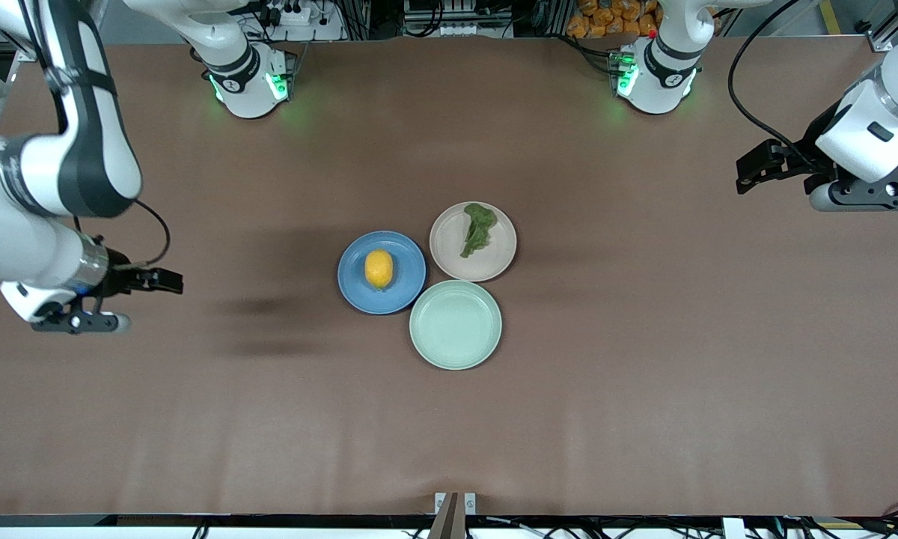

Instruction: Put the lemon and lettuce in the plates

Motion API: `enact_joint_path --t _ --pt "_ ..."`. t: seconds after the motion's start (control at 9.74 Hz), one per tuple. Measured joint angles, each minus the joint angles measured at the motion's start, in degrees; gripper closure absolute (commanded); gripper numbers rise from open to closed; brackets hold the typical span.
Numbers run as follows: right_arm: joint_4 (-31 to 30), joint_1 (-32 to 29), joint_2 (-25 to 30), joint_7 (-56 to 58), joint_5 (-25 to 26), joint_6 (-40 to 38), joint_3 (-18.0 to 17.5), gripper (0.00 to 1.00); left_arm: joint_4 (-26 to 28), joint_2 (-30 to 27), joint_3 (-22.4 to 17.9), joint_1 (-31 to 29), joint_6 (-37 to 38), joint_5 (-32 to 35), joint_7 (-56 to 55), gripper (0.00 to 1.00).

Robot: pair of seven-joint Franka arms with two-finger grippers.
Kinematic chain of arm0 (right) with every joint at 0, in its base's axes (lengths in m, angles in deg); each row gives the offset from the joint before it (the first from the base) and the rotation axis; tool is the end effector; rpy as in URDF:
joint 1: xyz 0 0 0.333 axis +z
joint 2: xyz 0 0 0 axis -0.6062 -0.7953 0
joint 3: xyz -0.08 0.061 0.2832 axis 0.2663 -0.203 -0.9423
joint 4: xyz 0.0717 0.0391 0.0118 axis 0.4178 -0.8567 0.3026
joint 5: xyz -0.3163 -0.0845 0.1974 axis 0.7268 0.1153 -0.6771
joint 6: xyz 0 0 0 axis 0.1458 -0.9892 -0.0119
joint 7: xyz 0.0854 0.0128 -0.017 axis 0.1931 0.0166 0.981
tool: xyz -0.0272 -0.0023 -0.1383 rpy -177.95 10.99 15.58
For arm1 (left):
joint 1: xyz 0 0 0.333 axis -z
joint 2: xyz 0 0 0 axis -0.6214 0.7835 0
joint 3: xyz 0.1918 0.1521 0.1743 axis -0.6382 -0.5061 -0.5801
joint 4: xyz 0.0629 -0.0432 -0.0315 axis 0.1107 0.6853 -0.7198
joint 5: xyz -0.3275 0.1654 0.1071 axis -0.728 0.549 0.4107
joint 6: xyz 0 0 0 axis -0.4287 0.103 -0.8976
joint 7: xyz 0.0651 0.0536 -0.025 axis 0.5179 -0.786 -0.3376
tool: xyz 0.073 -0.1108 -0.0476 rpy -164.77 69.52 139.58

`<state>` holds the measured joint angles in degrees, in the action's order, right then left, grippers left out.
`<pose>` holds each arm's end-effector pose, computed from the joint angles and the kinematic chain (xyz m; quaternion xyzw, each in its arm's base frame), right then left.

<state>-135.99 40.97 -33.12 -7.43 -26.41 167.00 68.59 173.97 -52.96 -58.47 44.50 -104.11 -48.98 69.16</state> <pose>0.6014 0.0013 0.3851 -0.9990 0.0099 0.0433 0.0016 0.5339 -0.0933 0.5778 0.9996 -0.0074 -0.0282 0.0049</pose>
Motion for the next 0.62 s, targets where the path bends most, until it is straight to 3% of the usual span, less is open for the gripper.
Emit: enact_joint_path --t 0.62 --pt "-5.8 -3.5 10.2 0.0 0.0 0.1 -2.7 0.0 -0.2 0.1 0.1 0.0 -0.1 0.1 0.0 0.0"
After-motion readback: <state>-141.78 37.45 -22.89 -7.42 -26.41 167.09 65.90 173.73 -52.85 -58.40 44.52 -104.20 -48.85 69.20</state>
